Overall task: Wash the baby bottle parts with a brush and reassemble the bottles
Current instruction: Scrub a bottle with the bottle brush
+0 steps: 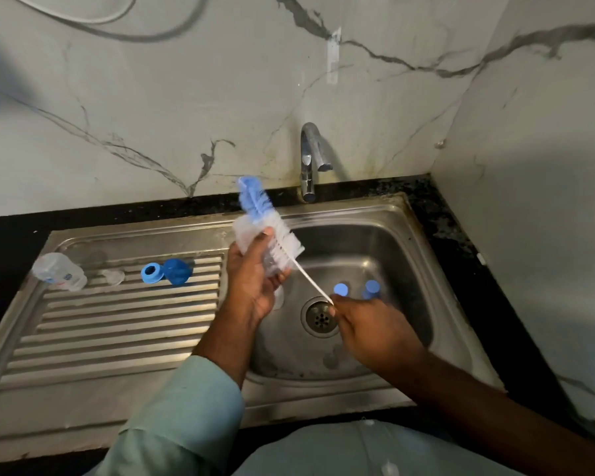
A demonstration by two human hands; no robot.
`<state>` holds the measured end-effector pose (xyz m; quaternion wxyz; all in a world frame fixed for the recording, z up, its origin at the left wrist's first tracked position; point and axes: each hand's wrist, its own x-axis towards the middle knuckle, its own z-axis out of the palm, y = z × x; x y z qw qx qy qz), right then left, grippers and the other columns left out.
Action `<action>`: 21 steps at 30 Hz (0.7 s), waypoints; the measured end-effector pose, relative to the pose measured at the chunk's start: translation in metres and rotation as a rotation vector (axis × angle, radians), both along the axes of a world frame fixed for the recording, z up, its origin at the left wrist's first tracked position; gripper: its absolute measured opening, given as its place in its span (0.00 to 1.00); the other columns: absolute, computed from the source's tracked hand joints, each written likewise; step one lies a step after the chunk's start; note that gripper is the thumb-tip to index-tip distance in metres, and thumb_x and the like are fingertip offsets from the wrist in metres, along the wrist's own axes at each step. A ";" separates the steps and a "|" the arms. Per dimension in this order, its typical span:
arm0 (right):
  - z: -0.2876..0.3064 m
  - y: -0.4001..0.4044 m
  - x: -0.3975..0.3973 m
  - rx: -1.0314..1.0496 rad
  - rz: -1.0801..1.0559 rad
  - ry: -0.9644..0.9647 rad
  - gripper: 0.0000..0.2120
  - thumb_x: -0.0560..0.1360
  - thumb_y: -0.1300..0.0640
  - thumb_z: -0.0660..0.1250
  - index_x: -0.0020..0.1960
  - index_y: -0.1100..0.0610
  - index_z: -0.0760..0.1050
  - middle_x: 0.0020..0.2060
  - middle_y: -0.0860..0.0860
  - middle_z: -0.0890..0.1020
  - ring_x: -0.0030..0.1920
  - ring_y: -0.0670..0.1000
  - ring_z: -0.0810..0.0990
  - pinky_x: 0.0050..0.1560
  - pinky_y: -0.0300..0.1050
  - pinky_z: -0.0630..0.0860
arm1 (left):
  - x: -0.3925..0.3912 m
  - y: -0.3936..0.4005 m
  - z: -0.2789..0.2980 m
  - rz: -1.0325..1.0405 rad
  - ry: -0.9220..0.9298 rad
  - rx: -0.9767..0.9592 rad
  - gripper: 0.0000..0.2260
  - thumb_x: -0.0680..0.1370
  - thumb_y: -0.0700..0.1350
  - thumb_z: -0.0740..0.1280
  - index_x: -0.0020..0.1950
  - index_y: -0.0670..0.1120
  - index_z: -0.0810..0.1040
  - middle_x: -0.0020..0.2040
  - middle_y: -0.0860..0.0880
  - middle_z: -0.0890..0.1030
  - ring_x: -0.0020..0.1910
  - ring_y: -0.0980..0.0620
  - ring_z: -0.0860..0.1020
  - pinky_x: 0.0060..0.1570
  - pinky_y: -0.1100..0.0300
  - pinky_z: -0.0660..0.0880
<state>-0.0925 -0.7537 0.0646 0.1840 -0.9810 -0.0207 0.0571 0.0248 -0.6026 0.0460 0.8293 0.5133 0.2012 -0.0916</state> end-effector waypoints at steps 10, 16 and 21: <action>0.005 0.001 0.015 -0.024 -0.031 -0.034 0.11 0.81 0.51 0.52 0.58 0.51 0.70 0.44 0.54 0.81 0.47 0.58 0.80 0.42 0.46 0.72 | -0.005 -0.007 -0.004 -0.063 0.004 -0.087 0.17 0.76 0.47 0.70 0.65 0.46 0.77 0.55 0.44 0.83 0.50 0.45 0.83 0.44 0.50 0.81; 0.000 -0.003 -0.008 -0.123 0.083 0.069 0.12 0.81 0.52 0.52 0.64 0.50 0.66 0.48 0.52 0.81 0.48 0.58 0.81 0.42 0.47 0.72 | 0.010 0.012 -0.008 0.101 -0.001 -0.087 0.19 0.75 0.46 0.72 0.65 0.48 0.75 0.56 0.44 0.83 0.52 0.44 0.83 0.41 0.49 0.81; 0.000 0.004 0.022 -0.120 0.005 -0.032 0.11 0.81 0.53 0.52 0.61 0.51 0.68 0.47 0.53 0.81 0.47 0.58 0.80 0.39 0.46 0.69 | -0.006 -0.009 -0.005 0.064 -0.003 -0.045 0.18 0.75 0.46 0.72 0.64 0.48 0.76 0.53 0.45 0.84 0.45 0.48 0.83 0.35 0.55 0.79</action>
